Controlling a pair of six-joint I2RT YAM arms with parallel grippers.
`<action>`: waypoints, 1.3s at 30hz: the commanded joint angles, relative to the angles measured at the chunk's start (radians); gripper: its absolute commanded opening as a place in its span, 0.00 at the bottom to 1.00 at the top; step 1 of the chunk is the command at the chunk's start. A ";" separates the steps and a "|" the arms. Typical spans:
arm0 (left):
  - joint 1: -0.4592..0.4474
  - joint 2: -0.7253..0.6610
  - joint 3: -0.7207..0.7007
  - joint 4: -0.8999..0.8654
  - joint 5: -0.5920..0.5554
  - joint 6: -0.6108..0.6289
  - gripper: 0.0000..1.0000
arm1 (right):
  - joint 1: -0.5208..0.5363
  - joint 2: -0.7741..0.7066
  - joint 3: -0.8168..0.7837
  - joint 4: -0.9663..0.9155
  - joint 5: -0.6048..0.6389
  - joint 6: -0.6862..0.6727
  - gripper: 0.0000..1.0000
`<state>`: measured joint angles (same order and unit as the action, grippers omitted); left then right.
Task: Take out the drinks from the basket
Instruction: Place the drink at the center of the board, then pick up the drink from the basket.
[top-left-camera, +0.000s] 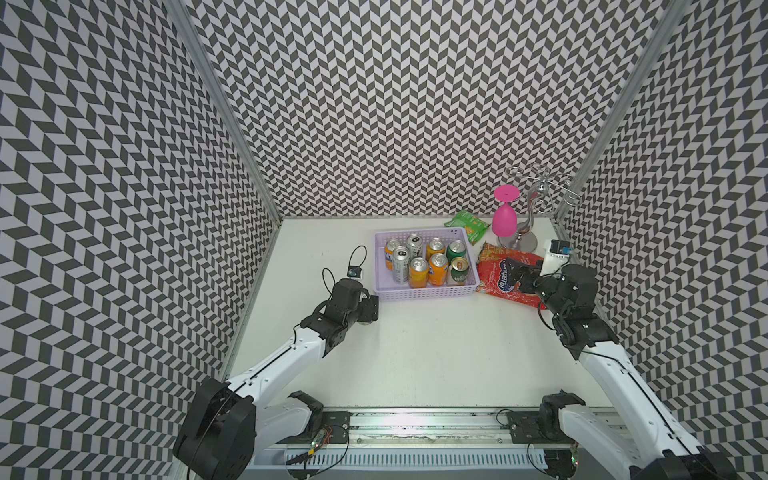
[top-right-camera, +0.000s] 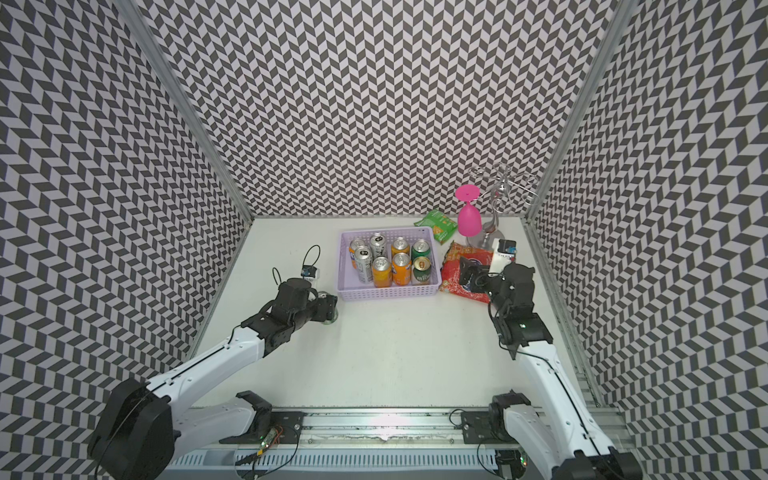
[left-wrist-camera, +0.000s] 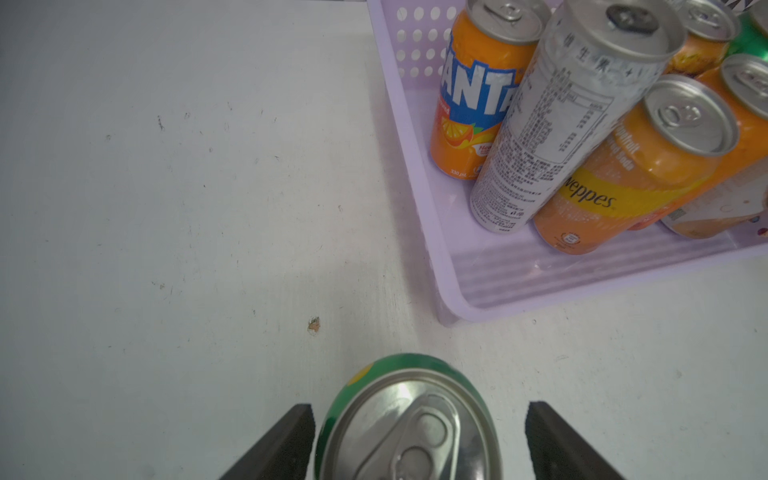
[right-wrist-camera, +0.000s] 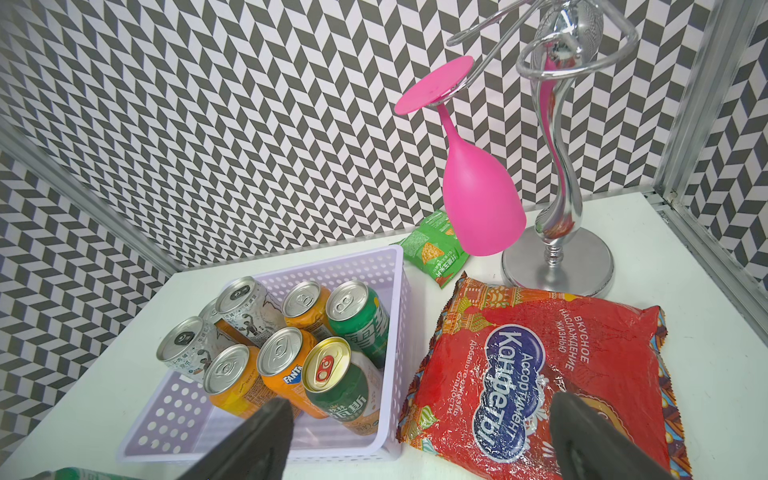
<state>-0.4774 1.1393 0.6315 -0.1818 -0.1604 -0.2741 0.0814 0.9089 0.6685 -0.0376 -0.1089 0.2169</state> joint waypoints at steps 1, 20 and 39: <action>-0.005 -0.023 0.087 0.021 0.033 0.031 0.87 | -0.008 -0.009 0.019 0.033 -0.003 -0.011 0.99; -0.010 0.270 0.417 0.042 0.156 0.147 0.99 | -0.008 -0.024 0.024 0.021 -0.012 -0.022 1.00; -0.035 0.592 0.635 -0.003 0.149 0.191 0.95 | -0.013 -0.022 0.014 0.024 -0.007 -0.027 1.00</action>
<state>-0.5056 1.7096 1.2293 -0.1680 0.0010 -0.0944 0.0753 0.9028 0.6685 -0.0380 -0.1123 0.2008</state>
